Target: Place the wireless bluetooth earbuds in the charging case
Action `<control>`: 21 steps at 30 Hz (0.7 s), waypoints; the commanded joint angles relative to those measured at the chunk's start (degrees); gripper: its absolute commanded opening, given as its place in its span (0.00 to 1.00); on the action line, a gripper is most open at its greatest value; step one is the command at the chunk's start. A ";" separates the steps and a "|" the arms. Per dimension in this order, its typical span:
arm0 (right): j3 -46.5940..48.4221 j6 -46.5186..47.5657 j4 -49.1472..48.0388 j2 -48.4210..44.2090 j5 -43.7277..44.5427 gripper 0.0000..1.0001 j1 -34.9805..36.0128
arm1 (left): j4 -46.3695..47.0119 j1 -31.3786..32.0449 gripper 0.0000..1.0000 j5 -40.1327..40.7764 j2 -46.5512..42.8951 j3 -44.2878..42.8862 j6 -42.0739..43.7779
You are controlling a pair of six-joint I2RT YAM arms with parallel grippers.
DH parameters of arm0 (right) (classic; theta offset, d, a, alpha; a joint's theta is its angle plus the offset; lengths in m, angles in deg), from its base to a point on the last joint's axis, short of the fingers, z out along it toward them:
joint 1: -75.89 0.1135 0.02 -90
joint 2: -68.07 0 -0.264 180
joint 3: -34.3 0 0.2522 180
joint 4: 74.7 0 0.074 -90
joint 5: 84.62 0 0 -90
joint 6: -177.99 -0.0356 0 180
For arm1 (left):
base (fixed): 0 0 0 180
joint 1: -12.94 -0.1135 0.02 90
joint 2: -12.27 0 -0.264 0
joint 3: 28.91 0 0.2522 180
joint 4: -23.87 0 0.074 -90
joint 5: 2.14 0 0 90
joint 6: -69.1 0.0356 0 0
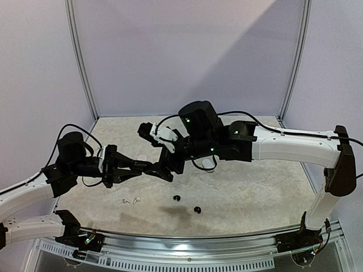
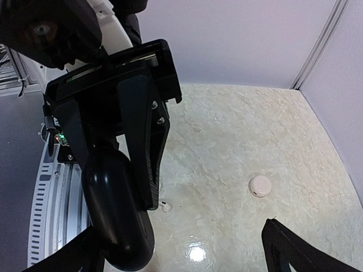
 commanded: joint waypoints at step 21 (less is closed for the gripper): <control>1.94 -3.86 -1.82 -1.83 0.51 0.96 -2.83 | -5.74 1.12 0.00 -2.52 -0.80 0.48 1.25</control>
